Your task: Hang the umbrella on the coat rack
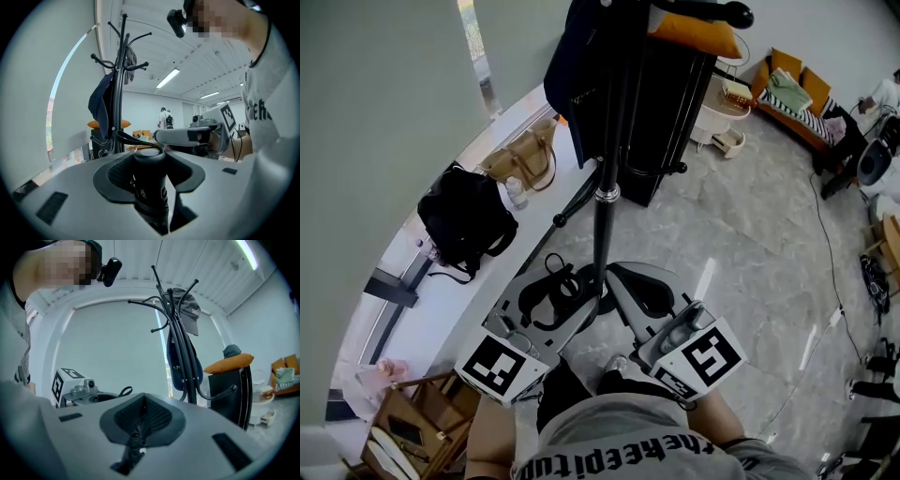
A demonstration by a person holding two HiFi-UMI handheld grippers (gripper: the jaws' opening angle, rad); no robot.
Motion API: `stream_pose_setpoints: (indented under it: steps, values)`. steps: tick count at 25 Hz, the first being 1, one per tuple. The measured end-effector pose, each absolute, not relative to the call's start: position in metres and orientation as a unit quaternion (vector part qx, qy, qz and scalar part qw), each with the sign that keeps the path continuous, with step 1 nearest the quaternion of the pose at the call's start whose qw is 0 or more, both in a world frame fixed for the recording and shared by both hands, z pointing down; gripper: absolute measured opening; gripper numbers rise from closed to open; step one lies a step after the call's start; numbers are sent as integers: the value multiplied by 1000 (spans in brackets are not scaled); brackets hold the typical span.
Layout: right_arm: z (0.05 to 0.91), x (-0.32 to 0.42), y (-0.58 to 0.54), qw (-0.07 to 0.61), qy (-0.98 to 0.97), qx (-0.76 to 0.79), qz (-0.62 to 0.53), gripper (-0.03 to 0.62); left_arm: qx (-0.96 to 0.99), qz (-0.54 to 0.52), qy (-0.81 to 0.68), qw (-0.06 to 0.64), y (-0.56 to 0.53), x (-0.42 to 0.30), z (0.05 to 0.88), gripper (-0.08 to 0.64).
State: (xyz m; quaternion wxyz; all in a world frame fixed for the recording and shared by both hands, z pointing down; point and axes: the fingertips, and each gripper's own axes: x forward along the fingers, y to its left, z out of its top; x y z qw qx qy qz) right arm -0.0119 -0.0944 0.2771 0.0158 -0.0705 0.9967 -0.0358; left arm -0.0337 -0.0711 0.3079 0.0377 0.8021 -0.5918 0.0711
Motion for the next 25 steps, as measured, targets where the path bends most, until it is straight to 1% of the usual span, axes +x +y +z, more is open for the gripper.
stream_pose_setpoints:
  steps: [7,25]
  values:
    - [273,-33,-96,14,994,-105,-34,11,833,81,-545,41,-77,-46,308,207]
    - [270,-38,-115,-4,978,-205,-24,11,890,81,-446,52,-103,-58,330,206]
